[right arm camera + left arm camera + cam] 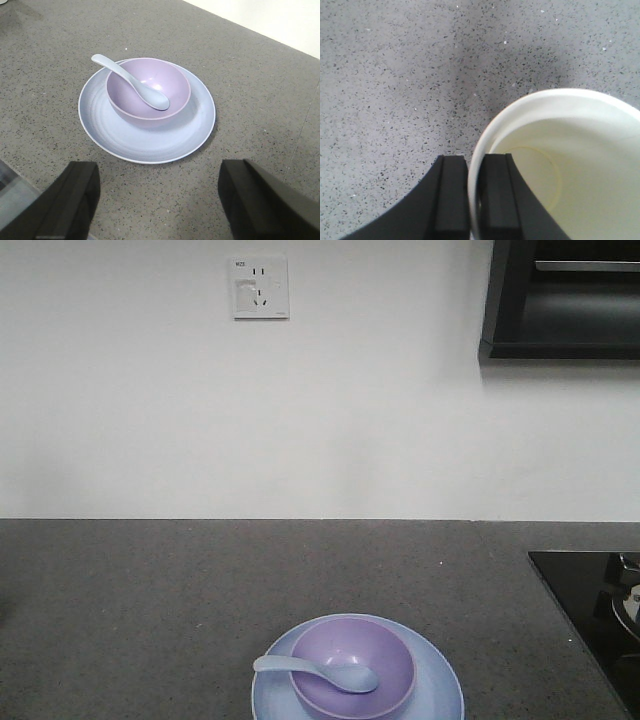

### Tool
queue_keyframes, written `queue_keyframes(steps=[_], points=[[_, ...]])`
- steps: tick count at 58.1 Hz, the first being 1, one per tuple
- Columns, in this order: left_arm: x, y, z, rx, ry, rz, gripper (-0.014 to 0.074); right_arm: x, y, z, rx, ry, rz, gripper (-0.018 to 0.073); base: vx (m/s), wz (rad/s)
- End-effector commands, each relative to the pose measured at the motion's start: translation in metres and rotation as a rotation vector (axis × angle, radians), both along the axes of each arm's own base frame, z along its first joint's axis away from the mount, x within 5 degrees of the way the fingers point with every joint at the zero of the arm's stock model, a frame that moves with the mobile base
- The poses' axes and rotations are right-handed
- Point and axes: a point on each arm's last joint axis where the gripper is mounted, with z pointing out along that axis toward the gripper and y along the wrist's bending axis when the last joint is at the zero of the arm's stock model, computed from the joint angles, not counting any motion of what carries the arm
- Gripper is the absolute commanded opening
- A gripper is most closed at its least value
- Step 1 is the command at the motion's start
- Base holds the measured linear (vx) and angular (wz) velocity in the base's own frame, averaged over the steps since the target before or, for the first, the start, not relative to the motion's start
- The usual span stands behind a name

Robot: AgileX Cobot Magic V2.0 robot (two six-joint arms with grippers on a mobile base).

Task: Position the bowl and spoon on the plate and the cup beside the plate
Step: 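Lift the brown cup and carry it beside the plate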

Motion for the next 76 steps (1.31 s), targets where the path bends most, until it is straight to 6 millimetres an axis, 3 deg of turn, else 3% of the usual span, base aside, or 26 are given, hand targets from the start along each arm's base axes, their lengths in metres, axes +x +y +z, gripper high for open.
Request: queue_keyframes(steps=[1,24,48,64,76], points=[[-0.006,-0.003,0.036,0.039,-0.125,0.006,0.0166,0.001,0.000,0.016,0.037,-0.103,0.000,0.0561,0.00,0.00],[-0.008,-0.004,0.034,0.025,-0.097,0.002,0.0161,0.001,0.000,0.016,0.037,-0.103,0.000,0.0561,0.00,0.00],[-0.009,-0.010,0.040,-0.008,-0.120,-0.024,0.0016,0.001,0.000,0.016,0.037,-0.103,0.000,0.0561,0.00,0.00],[-0.027,-0.027,0.080,-0.049,-0.259,-0.083,0.0014,0.001,0.000,0.016,0.039,-0.106,0.000,0.0561,0.00,0.00],[-0.043,-0.061,0.113,-0.154,-0.384,-0.256,0.0015,0.001,0.000,0.016,0.039,-0.106,0.000,0.0561,0.00,0.00]])
